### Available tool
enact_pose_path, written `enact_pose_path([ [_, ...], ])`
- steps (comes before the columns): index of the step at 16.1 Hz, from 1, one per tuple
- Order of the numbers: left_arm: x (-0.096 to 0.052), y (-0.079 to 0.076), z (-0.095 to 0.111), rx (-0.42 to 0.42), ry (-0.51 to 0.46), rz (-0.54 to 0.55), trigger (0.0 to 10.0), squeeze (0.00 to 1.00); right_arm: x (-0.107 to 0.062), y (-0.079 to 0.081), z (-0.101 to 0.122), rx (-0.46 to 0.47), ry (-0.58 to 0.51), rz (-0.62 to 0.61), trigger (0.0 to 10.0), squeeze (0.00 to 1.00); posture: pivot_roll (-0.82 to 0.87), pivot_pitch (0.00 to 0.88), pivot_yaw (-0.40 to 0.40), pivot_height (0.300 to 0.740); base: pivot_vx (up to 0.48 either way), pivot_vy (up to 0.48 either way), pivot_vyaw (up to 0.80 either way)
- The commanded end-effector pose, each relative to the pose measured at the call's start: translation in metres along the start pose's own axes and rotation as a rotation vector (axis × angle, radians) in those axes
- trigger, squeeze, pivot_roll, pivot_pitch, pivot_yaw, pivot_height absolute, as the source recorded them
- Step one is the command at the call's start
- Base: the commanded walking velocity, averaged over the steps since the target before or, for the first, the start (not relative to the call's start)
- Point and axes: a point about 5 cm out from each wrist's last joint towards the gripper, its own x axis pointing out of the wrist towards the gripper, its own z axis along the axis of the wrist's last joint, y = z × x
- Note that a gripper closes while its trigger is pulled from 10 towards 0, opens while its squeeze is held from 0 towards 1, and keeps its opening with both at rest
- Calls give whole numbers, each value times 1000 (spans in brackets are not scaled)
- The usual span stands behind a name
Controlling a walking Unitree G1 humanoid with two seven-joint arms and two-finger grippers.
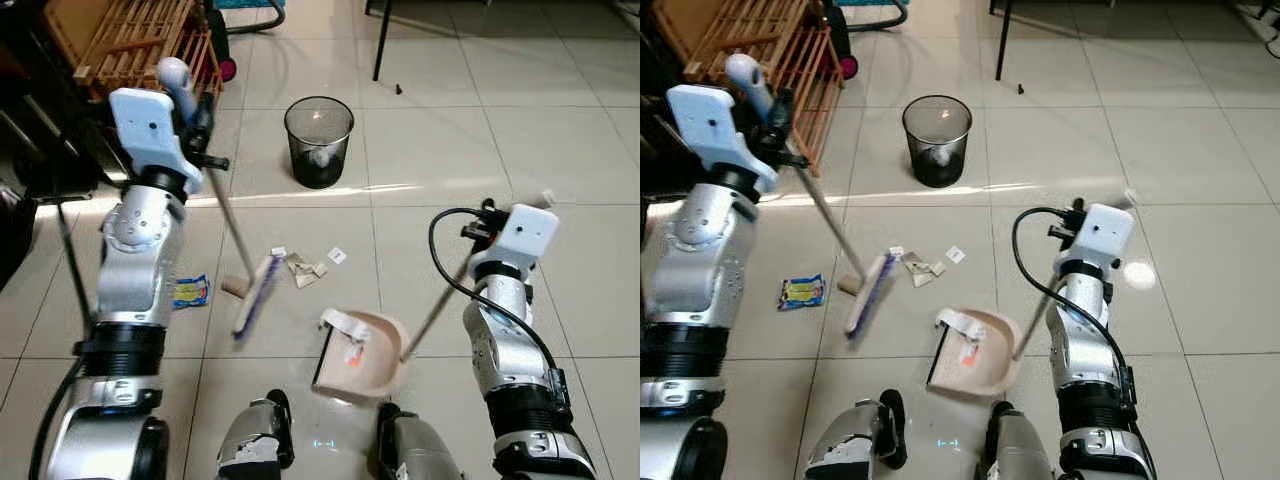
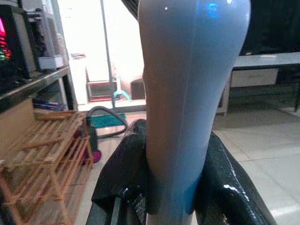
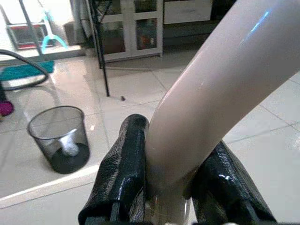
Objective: Sweep floor
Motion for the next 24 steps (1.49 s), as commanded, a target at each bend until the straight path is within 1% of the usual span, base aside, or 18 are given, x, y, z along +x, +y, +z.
enact_pose_path([
  [1, 4, -8, 3, -12, -35, -39, 10000, 0, 1, 2, 8, 53, -15, 8, 10000, 0, -10, 184, 38, 740, 0, 0, 0],
  [2, 11, -22, -5, -53, -17, -77, 10000, 0, 0, 5, 11, 63, -15, 33, 10000, 0, -18, 183, 43, 740, 0, 0, 0],
  [4, 20, -40, -8, -105, -8, -136, 10000, 0, 0, 9, 19, 72, -34, 51, 10000, 0, -36, 180, 52, 740, 0, 0, 0],
  [5, 22, -46, -9, -121, -8, -162, 10000, 0, 1, 9, 21, 81, -40, 48, 10000, 0, -42, 179, 55, 740, 0, 0, 0],
  [6, 25, -58, -10, -143, -14, -214, 10000, 0, 2, 12, 24, 80, -43, 59, 10000, 0, -49, 178, 60, 740, 0, 0, 0],
  [7, 26, -62, -10, -151, -16, -228, 10000, 0, 2, 12, 24, 78, -43, 63, 10000, 0, -49, 178, 60, 740, 0, 0, 0],
  [9, 26, -81, 2, -188, -67, -337, 10000, 0, 1, 12, 23, 77, -34, 66, 10000, 0, -47, 172, 63, 740, 0, 0, 0],
  [13, 22, -95, 13, -256, -99, -452, 10000, 0, -1, 12, 21, 75, -20, 67, 10000, 0, -44, 156, 57, 740, 0, 0, 0],
  [14, 21, -96, 13, -256, -104, -466, 10000, 0, -1, 13, 21, 76, -20, 68, 10000, 0, -45, 155, 57, 740, 0, 0, 0],
  [15, 21, -95, 18, -278, -121, -472, 10000, 0, -1, 13, 21, 75, -20, 71, 10000, 0, -46, 154, 57, 740, 0, 0, 0],
  [16, 22, -91, 27, -300, -151, -470, 10000, 0, 0, 13, 21, 75, -20, 71, 10000, 0, -44, 149, 58, 740, 0, 0, 0],
  [17, 24, -86, 38, -301, -188, -473, 10000, 0, 0, 13, 21, 74, -19, 69, 10000, 0, -39, 149, 55, 740, 0, 0, 0],
  [18, 28, -77, 50, -288, -235, -462, 10000, 0, 1, 12, 20, 74, -18, 68, 10000, 0, -36, 150, 56, 740, 0, 0, 0],
  [19, 33, -62, 60, -237, -276, -414, 10000, 0, 1, 12, 20, 75, -17, 67, 10000, 0, -35, 150, 54, 740, 0, 0, 0],
  [20, 36, -48, 63, -153, -285, -375, 10000, 0, 1, 13, 20, 76, -15, 68, 10000, 0, -30, 150, 54, 740, 0, 0, 0],
  [21, 38, -39, 59, -97, -264, -365, 10000, 0, 1, 13, 20, 79, -13, 69, 10000, 0, -27, 157, 52, 740, 0, 0, 0],
  [22, 36, -33, 51, -64, -230, -371, 10000, 0, 1, 14, 20, 82, -12, 70, 10000, 0, -28, 158, 52, 740, 0, 0, 0],
  [24, 33, -28, 31, -7, -164, -373, 10000, 0, 2, 16, 22, 93, -15, 74, 10000, 0, -31, 151, 51, 740, 0, 0, 0],
])
